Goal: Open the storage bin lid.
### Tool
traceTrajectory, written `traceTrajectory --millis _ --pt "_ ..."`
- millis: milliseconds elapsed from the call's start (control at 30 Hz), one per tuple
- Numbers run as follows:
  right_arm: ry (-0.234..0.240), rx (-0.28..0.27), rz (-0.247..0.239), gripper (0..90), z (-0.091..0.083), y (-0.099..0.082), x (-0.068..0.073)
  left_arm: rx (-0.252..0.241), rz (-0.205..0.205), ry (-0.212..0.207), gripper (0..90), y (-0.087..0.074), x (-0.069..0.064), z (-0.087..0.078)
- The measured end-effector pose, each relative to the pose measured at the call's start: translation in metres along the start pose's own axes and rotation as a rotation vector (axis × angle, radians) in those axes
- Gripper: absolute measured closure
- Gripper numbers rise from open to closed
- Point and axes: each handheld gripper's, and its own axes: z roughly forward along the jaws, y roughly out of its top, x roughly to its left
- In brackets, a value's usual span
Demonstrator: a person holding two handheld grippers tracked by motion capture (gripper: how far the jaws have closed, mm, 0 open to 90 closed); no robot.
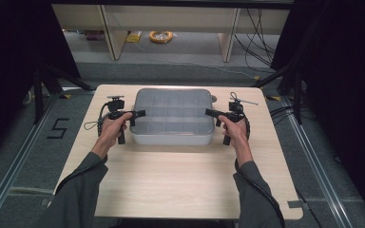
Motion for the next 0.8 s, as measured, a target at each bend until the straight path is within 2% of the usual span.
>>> traceTrajectory --millis 100,133,167,200,233,267,300,333,367,400,533,567,633,667,800 --pt "-0.002 -0.008 -0.043 55.6 -0.002 0.002 -0.002 -0.012 0.001 0.0 36.8 0.0 0.0 -0.002" --pt "0.0 -0.021 -0.021 57.1 -0.005 0.003 0.0 -0.022 0.01 -0.011 37.9 0.001 0.0 -0.003" --pt "0.0 -0.021 -0.021 57.1 -0.005 0.003 0.0 -0.031 0.011 0.003 37.9 0.002 -0.002 -0.005" --pt "0.006 -0.013 0.001 57.9 -0.008 0.004 0.003 -0.024 -0.008 0.006 39.7 0.002 -0.005 -0.008" --pt "0.006 -0.013 0.001 57.9 -0.008 0.004 0.003 -0.036 0.044 0.005 39.7 0.003 -0.003 -0.008" --pt "0.001 -0.017 0.028 59.2 -0.009 0.004 0.003 -0.034 0.035 0.014 40.2 0.003 -0.005 -0.009" --pt "0.001 -0.017 0.028 59.2 -0.009 0.004 0.003 -0.029 0.025 0.025 40.2 0.002 -0.007 -0.01" --pt "0.009 -0.005 0.063 59.9 -0.01 0.003 0.005 -0.034 0.025 0.032 40.5 0.002 -0.009 -0.011" --pt "0.007 -0.023 0.042 61.7 -0.01 0.004 0.002 -0.039 0.021 0.033 40.8 0.002 -0.009 -0.012" --pt "0.035 -0.047 0.051 64.4 -0.013 0.004 0.001 -0.047 0.015 0.032 42.2 0.002 -0.009 -0.014" --pt "0.038 -0.041 0.04 65.1 -0.016 0.006 0.004 -0.063 0.012 0.038 43.9 0.004 -0.011 -0.019" --pt "0.038 -0.046 0.034 65.5 -0.017 0.007 0.005 -0.059 0.023 0.043 44.1 0.005 -0.011 -0.021" --pt "0.037 -0.028 0.08 66.2 -0.02 0.008 0.01 -0.076 0.009 0.044 45.2 0.005 -0.014 -0.023" --pt "0.036 -0.055 0.026 66.8 -0.02 0.009 0.008 -0.075 0.012 0.047 46.1 0.005 -0.015 -0.024" --pt "0.045 -0.052 0.045 68.4 -0.025 0.011 0.012 -0.091 0.001 0.052 47.8 0.007 -0.018 -0.03"
